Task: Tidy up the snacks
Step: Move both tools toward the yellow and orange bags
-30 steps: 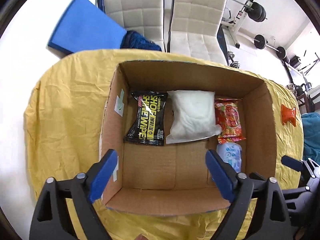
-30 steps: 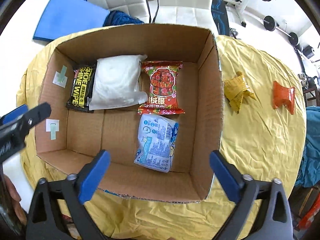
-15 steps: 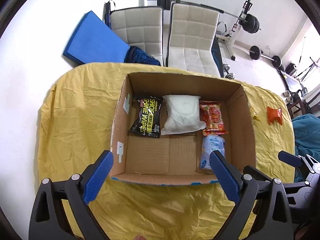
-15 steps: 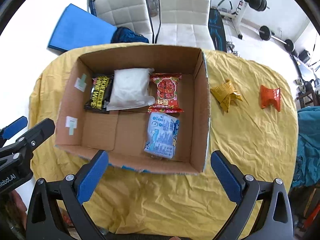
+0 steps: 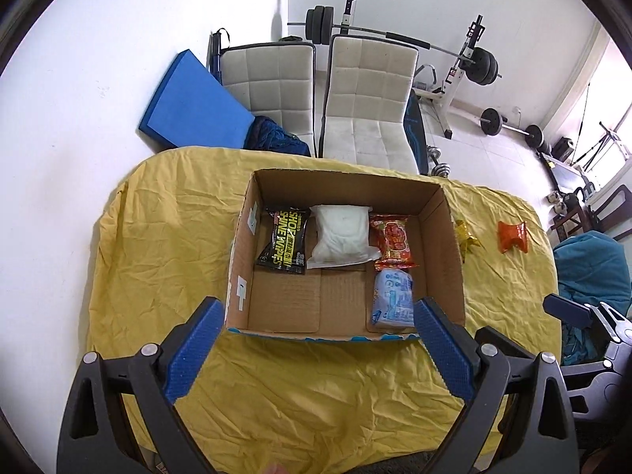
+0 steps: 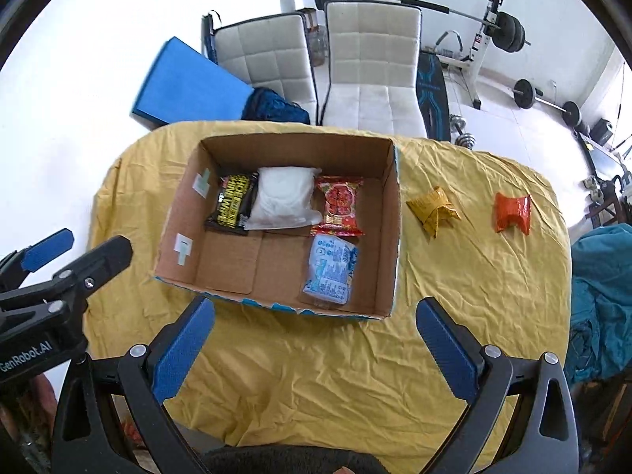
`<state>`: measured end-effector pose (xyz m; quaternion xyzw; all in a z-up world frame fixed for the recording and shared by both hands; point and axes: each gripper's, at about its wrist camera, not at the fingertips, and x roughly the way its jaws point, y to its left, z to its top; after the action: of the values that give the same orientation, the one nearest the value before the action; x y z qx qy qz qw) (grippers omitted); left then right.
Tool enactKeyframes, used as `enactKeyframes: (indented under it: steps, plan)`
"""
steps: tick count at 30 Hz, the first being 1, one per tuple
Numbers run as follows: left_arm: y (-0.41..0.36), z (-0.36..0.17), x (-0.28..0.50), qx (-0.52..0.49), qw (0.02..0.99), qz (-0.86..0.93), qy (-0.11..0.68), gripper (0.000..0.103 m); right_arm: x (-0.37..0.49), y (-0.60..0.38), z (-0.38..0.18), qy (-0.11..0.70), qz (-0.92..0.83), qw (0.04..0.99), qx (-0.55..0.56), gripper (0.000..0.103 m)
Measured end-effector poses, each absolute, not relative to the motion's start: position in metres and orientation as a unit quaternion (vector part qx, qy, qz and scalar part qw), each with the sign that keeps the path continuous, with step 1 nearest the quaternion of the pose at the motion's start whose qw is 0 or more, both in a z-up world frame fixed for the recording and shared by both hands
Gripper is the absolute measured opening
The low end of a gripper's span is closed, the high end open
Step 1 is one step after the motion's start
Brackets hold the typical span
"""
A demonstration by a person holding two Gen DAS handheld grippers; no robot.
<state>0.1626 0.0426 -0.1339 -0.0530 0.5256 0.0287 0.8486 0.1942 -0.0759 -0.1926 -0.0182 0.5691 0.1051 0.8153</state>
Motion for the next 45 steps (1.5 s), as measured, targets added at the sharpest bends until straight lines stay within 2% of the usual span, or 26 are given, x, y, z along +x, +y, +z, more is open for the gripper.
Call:
enactKeyframes:
  steps: [8, 15, 28, 32, 37, 40, 45]
  plan:
    - [0.027, -0.135, 0.164, -0.051, 0.845, 0.037, 0.532, 0.098, 0.197, -0.083, -0.197, 0.577, 0.126, 0.807, -0.007, 0.103]
    - [-0.009, -0.139, 0.184, -0.039, 0.84, 0.03, 0.54, 0.099, 0.213, -0.127, -0.21, 0.586, 0.112, 0.802, 0.022, 0.103]
    - [-0.142, -0.172, 0.268, 0.015, 0.819, -0.037, 0.573, 0.099, 0.274, -0.322, -0.248, 0.604, -0.021, 0.792, 0.088, 0.103]
    - [-0.194, -0.2, 0.319, 0.036, 0.802, -0.075, 0.592, 0.099, 0.306, -0.382, -0.273, 0.615, -0.052, 0.78, 0.104, 0.103]
    - [-0.252, -0.253, 0.374, 0.14, 0.766, -0.104, 0.619, 0.099, 0.352, -0.43, -0.309, 0.635, -0.053, 0.762, 0.118, 0.103]
    - [-0.276, -0.297, 0.403, 0.187, 0.726, -0.127, 0.649, 0.098, 0.384, -0.438, -0.327, 0.641, -0.026, 0.763, 0.081, 0.103]
    - [-0.287, -0.352, 0.429, 0.232, 0.682, -0.114, 0.684, 0.098, 0.439, -0.424, -0.36, 0.661, 0.039, 0.746, -0.069, 0.103]
